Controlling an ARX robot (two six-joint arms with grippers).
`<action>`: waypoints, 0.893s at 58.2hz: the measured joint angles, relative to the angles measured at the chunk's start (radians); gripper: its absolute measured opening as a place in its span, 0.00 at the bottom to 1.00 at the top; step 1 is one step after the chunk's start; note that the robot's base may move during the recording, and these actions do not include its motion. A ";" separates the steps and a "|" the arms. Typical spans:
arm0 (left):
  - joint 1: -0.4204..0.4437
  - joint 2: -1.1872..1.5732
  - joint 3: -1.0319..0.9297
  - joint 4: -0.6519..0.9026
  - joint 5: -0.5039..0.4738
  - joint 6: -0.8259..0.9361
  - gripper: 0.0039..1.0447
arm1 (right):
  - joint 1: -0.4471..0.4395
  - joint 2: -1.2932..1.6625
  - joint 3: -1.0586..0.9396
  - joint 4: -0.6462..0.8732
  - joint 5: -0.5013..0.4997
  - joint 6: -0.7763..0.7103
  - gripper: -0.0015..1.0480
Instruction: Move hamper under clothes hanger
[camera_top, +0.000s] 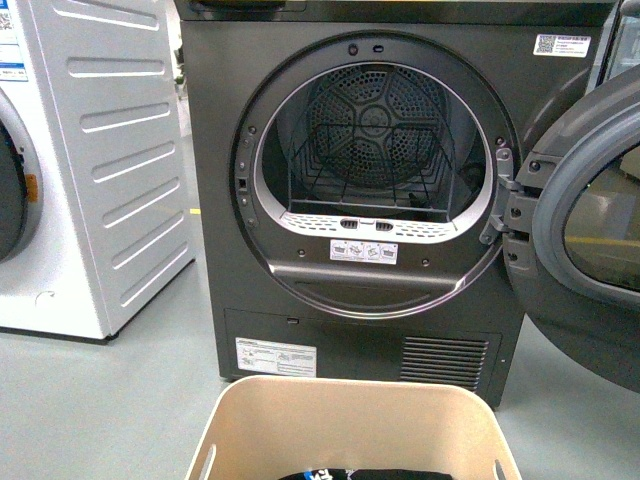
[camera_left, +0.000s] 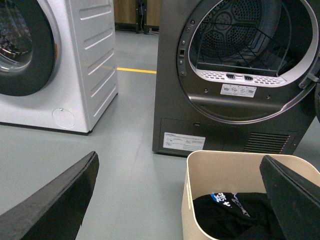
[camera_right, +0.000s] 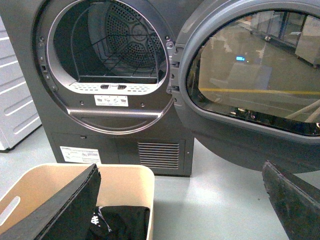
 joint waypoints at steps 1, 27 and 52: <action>0.000 0.000 0.000 0.000 0.000 0.000 0.94 | 0.000 0.000 0.000 0.000 0.000 0.000 0.92; 0.000 0.000 0.000 0.000 0.000 0.000 0.94 | 0.000 0.000 0.000 0.000 0.000 0.000 0.92; -0.013 0.569 0.173 0.222 -0.288 -0.144 0.94 | -0.097 0.426 0.114 0.183 -0.193 0.152 0.92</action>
